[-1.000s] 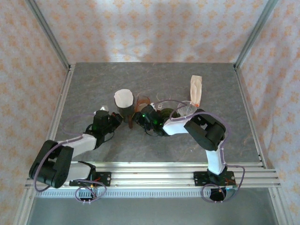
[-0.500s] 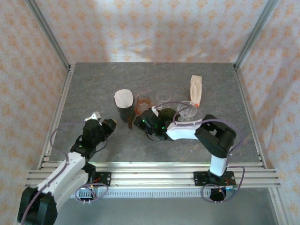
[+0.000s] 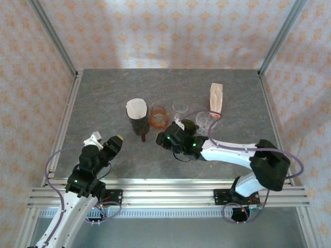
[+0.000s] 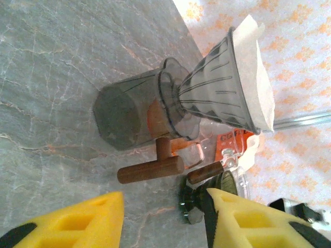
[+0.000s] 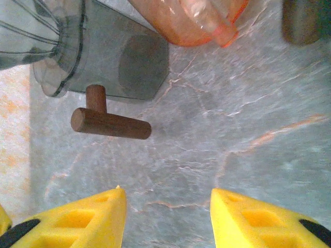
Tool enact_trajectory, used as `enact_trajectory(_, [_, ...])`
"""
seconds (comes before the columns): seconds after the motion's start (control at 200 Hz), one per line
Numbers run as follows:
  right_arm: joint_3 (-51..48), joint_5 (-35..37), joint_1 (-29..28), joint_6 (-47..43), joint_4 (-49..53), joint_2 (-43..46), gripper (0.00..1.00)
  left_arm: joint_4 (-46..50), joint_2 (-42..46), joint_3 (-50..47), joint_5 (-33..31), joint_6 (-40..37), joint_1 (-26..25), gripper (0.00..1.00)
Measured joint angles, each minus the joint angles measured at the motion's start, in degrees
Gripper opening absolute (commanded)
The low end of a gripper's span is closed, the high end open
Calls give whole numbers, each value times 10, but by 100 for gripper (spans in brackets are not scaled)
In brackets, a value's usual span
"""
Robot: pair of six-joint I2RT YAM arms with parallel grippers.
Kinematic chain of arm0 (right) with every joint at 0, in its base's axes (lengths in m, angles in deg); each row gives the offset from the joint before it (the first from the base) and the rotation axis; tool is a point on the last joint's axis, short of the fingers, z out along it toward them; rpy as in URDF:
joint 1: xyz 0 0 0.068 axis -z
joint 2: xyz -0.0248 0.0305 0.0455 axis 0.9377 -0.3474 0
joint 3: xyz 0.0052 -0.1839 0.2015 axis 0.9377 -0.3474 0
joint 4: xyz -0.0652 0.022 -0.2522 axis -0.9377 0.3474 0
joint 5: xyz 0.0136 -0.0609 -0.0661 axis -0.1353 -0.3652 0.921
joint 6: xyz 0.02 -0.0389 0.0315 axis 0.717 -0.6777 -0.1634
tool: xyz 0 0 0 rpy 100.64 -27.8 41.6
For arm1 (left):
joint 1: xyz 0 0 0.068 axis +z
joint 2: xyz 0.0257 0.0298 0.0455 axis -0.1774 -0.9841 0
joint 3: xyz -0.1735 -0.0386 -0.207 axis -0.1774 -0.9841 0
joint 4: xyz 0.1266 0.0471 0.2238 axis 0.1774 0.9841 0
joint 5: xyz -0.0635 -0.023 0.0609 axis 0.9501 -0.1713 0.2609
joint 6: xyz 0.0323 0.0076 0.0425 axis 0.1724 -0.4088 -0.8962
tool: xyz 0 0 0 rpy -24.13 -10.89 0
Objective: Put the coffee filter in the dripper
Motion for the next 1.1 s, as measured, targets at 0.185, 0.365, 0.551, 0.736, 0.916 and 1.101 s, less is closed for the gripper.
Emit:
enact_trajectory(0.185, [46,54,5,-74,113,65,53,8,-7,0,16,0,0,100])
enact_trajectory(0.365, [113,58,59,-136,163,55,51,11,-16,5,28,-1,0,100])
enact_trajectory(0.551, [215,61,80,-182,184,-47,45,13,-15,22,34,-2,0,100])
enact_trajectory(0.736, [278,63,92,-182,183,-131,41,21,-15,31,40,-2,0,100])
enact_trajectory(0.916, [319,88,96,-149,195,-192,40,43,-7,36,40,-7,0,100])
enact_trajectory(1.101, [374,110,98,-116,222,-249,40,52,0,38,39,-12,0,100])
